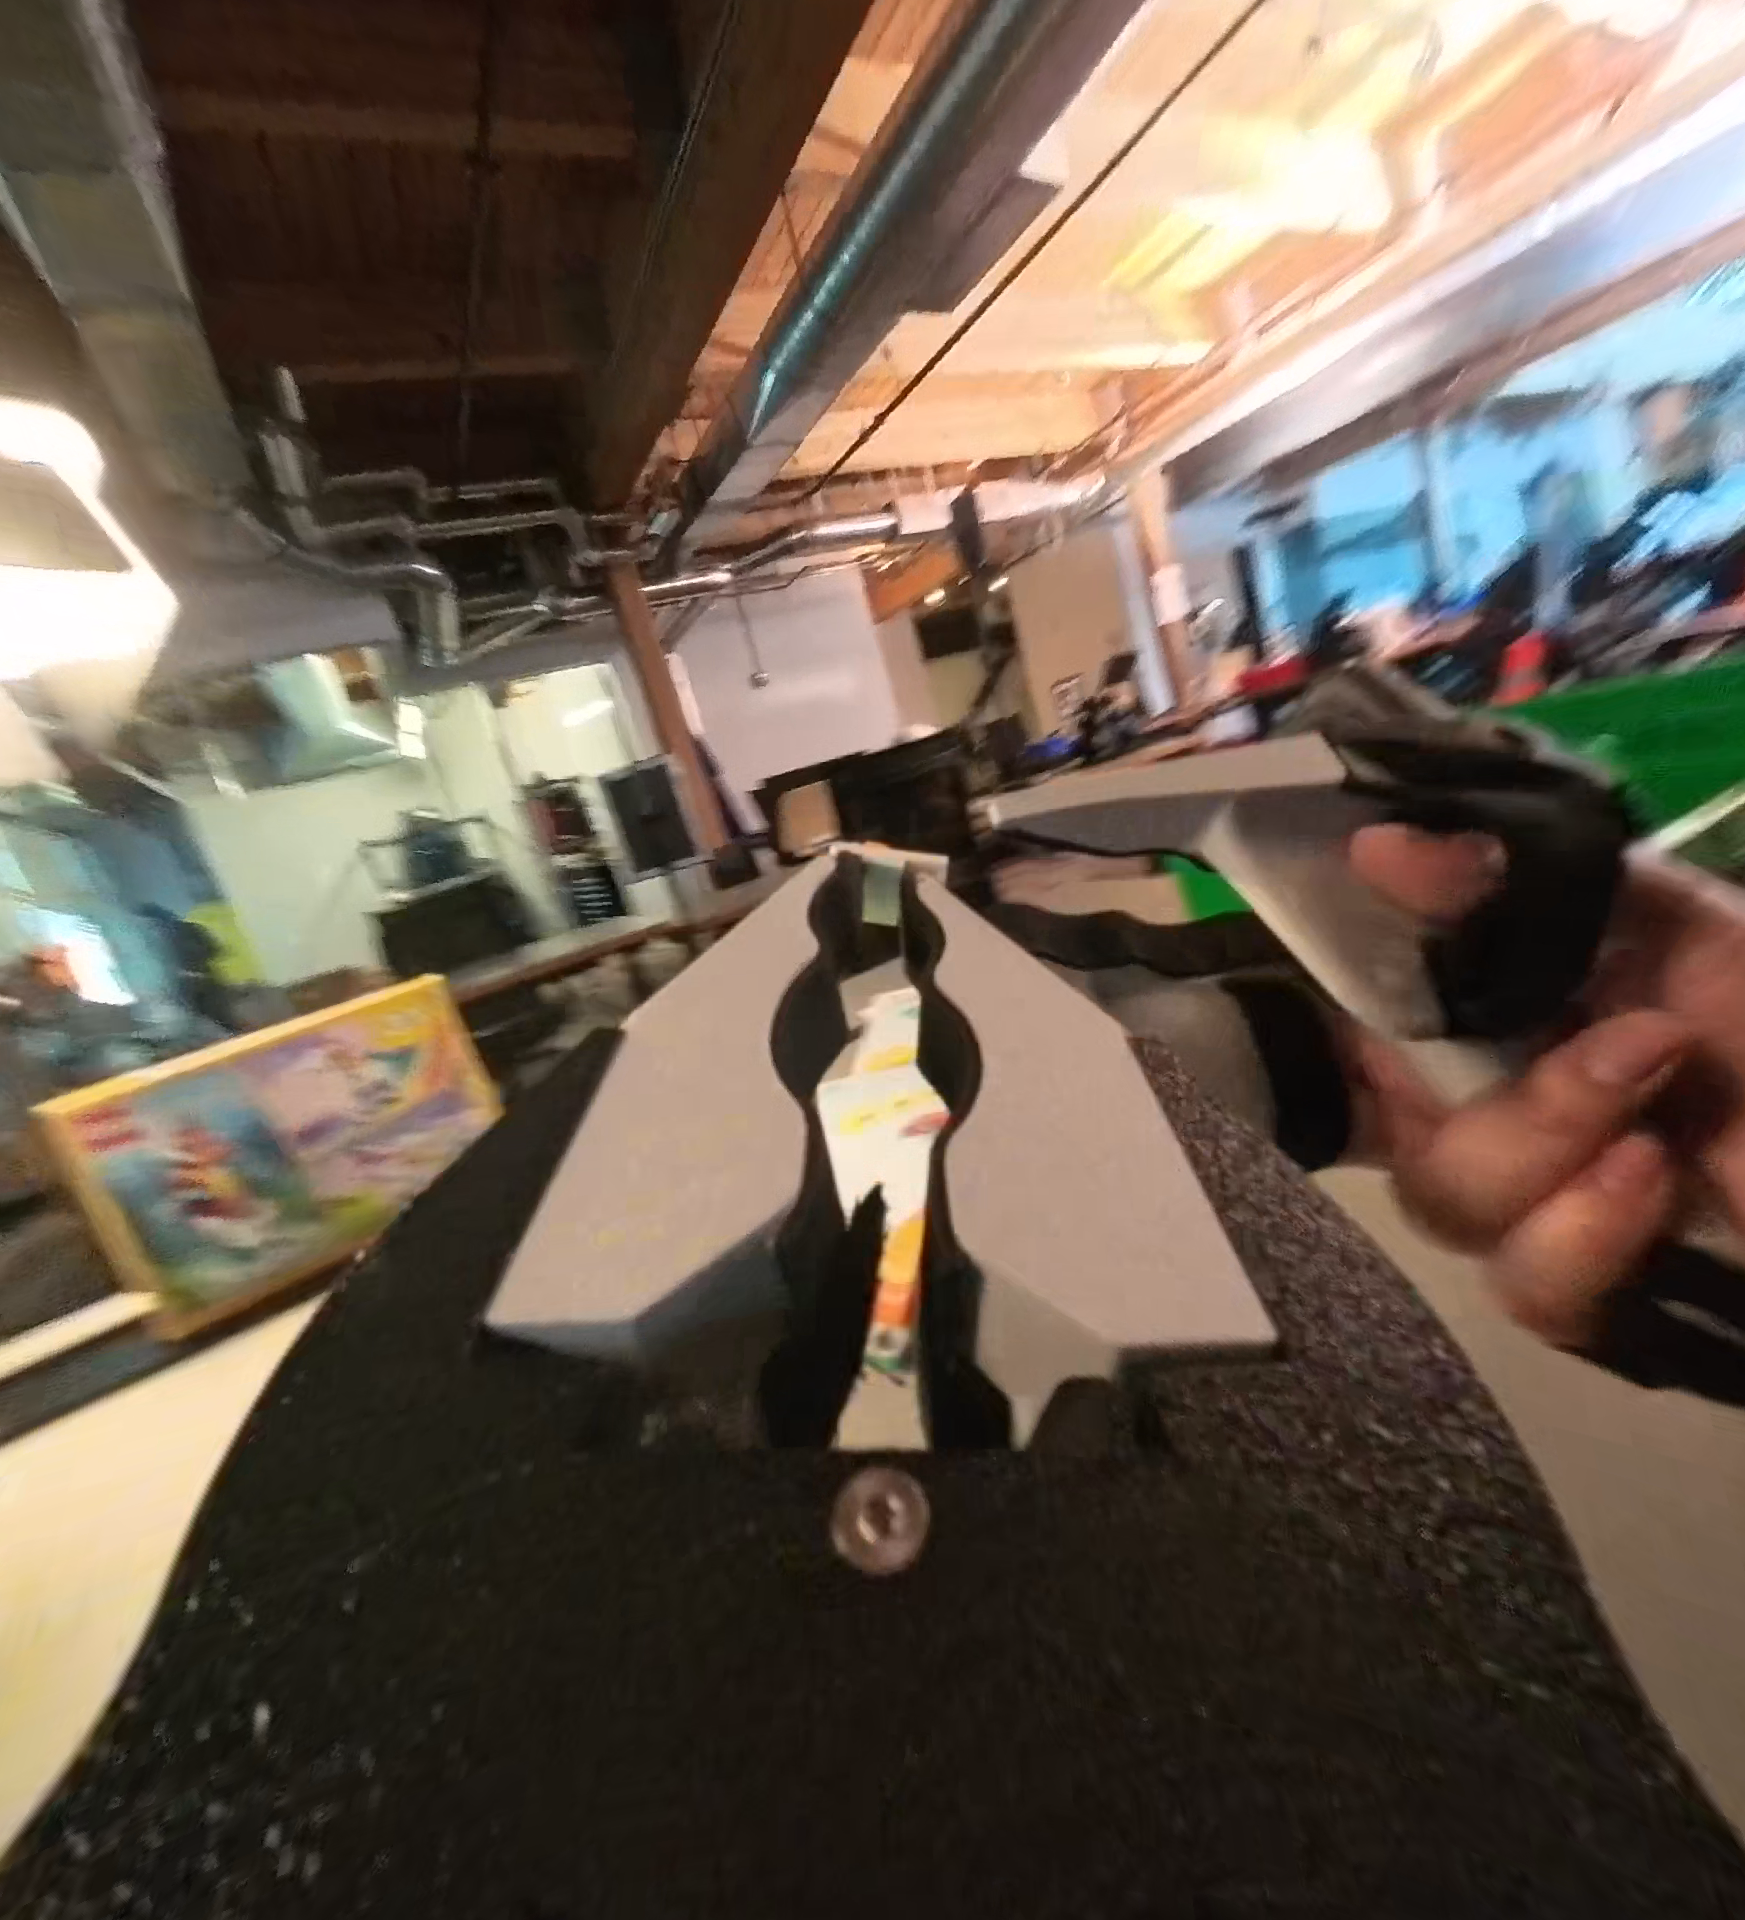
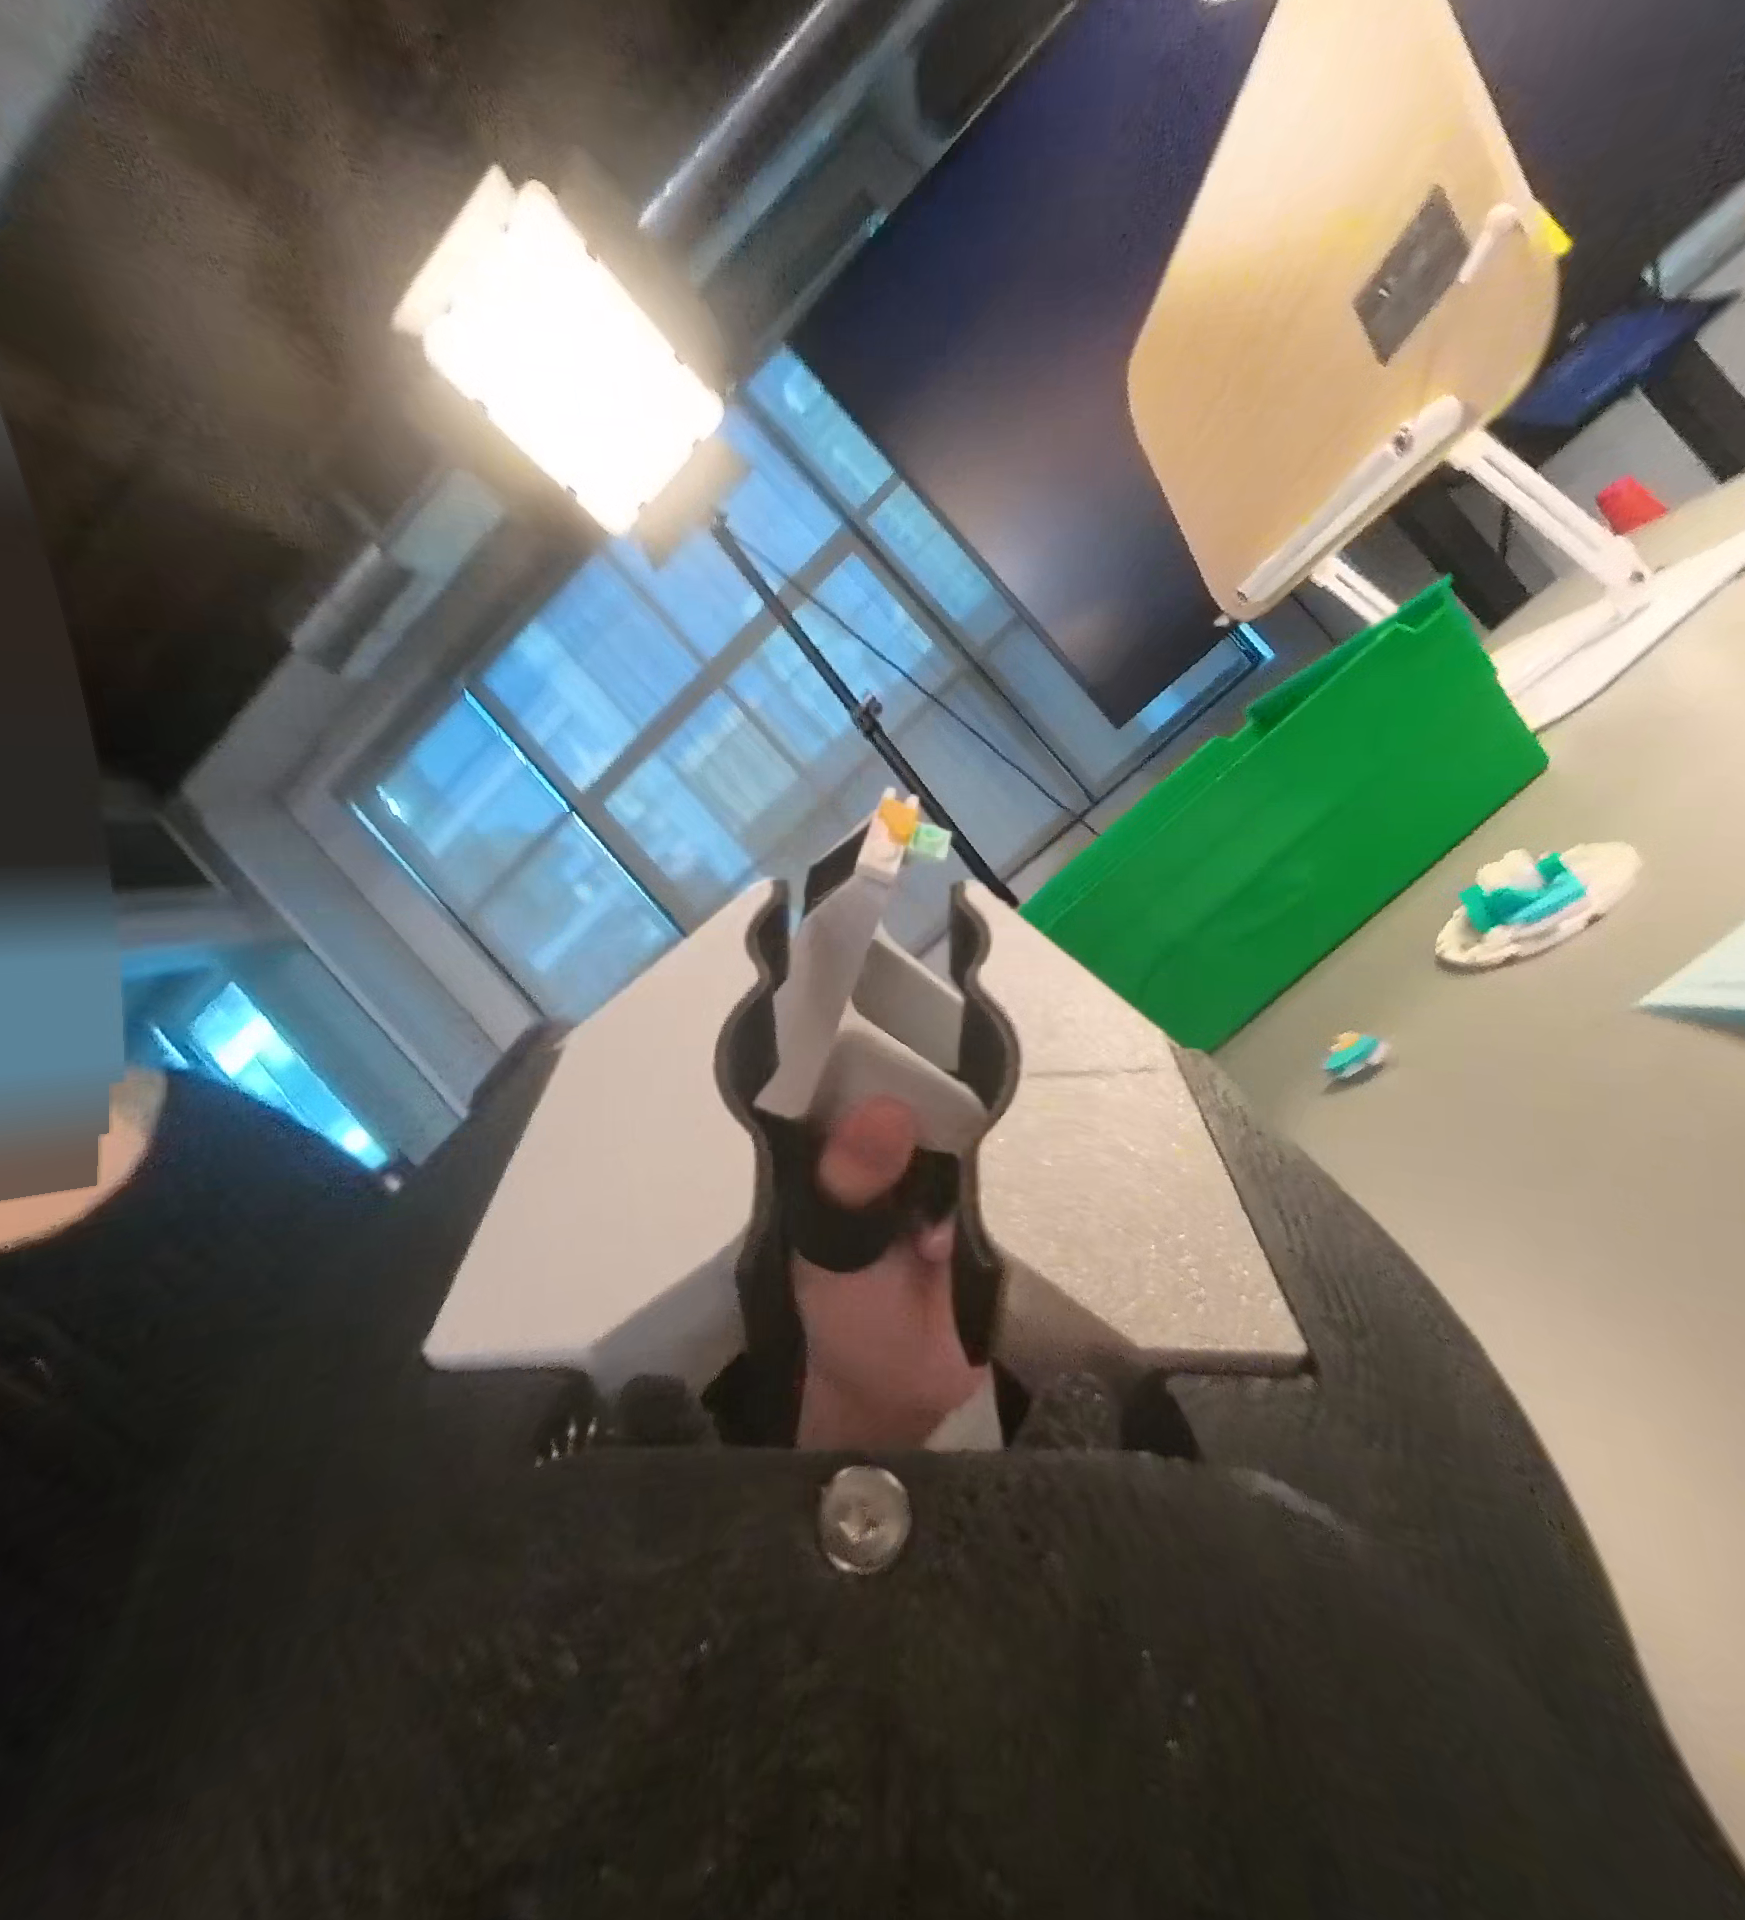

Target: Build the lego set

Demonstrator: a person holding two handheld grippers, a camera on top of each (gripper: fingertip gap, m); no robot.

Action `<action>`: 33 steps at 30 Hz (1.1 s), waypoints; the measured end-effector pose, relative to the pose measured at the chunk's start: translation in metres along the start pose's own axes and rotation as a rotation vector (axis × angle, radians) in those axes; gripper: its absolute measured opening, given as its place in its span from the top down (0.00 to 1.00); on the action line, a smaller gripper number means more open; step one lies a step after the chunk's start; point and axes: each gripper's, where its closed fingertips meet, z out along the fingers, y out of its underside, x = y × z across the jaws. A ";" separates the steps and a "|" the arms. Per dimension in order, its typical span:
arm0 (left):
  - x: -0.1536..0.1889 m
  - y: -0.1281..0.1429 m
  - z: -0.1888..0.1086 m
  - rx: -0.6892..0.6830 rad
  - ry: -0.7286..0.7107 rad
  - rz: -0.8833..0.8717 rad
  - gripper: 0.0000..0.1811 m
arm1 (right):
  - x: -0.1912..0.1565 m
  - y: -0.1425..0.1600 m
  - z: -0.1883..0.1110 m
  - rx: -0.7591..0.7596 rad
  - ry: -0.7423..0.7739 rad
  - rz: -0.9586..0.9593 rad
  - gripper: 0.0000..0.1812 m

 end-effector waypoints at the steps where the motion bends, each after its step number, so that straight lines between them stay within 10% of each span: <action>1: 0.003 -0.002 -0.001 0.021 0.057 -0.096 0.97 | -0.002 -0.001 -0.001 -0.024 -0.006 -0.059 0.80; 9: 0.013 -0.023 -0.011 0.200 0.402 -0.749 0.97 | -0.025 -0.009 -0.005 -0.204 -0.126 -0.408 0.80; 33: 0.031 -0.009 -0.008 0.053 0.419 -0.641 0.94 | -0.020 0.006 -0.009 -0.347 -0.103 -0.602 0.88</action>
